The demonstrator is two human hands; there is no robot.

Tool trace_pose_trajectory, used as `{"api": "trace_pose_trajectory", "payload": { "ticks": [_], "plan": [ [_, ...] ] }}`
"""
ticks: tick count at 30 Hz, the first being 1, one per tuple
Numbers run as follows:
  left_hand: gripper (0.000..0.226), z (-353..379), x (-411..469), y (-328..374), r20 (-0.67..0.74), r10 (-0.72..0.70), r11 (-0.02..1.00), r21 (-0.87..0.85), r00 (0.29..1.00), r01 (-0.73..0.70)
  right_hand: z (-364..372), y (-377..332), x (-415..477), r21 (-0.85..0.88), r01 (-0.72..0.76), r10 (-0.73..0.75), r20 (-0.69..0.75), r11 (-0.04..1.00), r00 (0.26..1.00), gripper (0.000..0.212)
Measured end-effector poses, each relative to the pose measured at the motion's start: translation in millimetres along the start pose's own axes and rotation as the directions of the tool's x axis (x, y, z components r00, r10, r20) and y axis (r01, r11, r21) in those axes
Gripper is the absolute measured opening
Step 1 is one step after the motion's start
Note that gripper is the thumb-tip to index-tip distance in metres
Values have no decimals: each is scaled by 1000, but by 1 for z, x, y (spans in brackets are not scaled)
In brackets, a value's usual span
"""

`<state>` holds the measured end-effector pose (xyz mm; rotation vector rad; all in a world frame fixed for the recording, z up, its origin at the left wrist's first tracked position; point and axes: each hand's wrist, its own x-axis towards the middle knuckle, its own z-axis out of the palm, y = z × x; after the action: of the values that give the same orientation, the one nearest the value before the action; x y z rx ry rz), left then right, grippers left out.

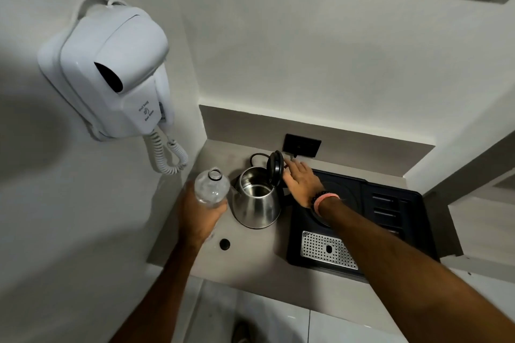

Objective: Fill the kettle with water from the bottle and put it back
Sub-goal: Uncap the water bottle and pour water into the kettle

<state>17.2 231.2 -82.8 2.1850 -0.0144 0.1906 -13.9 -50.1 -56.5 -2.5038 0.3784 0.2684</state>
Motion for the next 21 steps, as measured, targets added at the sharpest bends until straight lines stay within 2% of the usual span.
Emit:
{"api": "trace_pose_trajectory", "payload": {
  "ticks": [3,5,8,13,17,21],
  "plan": [
    [74,-8,8,8,197,75,987,124,978,-101,6,3,2,-34,-21,21,-21,999,1000,66],
    [80,-11,14,14,338,109,958,217,935,-190,9,5,3,-56,-34,31,-42,998,999,71],
    [83,-14,17,20,498,36,898,364,866,-246,11,5,2,-85,-49,40,-98,995,994,78],
    [88,-14,19,25,577,-86,825,498,812,-267,10,4,1,-129,-67,46,-160,989,986,83],
    [94,-13,22,35,579,-89,766,560,811,-316,10,3,1,-118,-82,65,-145,990,987,86],
    [73,-19,24,49,591,-167,779,570,789,-262,10,5,1,-104,-89,76,-127,991,989,91]
  ]
}}
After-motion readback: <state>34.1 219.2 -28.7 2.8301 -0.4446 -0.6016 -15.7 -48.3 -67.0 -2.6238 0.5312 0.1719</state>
